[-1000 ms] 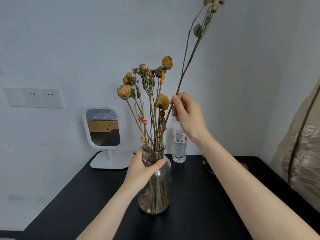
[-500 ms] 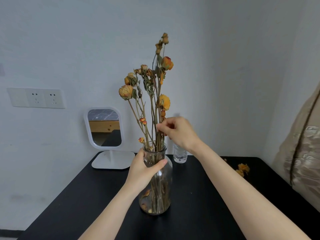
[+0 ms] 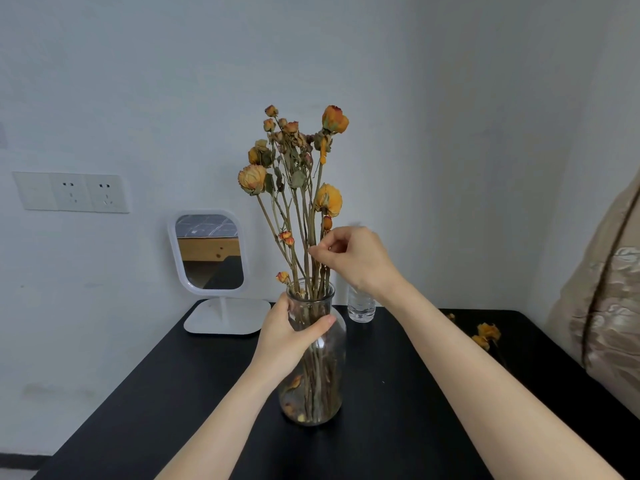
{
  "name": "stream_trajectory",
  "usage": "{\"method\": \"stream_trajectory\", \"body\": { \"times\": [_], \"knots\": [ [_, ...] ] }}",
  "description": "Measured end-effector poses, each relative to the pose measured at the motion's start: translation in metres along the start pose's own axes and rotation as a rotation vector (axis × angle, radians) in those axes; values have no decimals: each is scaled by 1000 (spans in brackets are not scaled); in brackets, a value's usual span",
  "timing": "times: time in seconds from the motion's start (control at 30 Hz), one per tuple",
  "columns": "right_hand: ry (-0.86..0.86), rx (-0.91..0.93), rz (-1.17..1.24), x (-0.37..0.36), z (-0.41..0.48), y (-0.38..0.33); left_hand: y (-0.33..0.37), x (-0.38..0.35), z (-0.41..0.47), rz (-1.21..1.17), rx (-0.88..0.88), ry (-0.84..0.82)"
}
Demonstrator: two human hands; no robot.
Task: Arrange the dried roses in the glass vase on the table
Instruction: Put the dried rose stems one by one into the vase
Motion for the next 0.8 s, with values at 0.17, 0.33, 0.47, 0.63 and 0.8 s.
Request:
{"method": "stream_trajectory", "body": {
  "times": [0.17, 0.33, 0.47, 0.63, 0.8],
  "knots": [
    [-46, 4, 17, -12, -5, 4, -1, 0, 0, -21, -5, -2],
    [-43, 10, -14, -13, -10, 9, 0, -1, 1, -41, -32, -3],
    [-56, 0, -6, -6, -18, 15, 2, 1, -4, -44, -36, 25],
    [-22, -70, 3, 19, -35, 42, -8, 13, -41, 20, 29, 233],
    [29, -285, -102, 51, -59, 105, -24, 0, -112, -131, 97, 428]
  ]
}}
Point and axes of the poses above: each hand's wrist, its own z-axis towards the middle knuckle, its own x-axis out of the back of the hand, y = z × x, the point moved 9 cm from there along z, towards the middle knuckle, and after that the axes turned 10 degrees about -x, right-handed, at the moved point
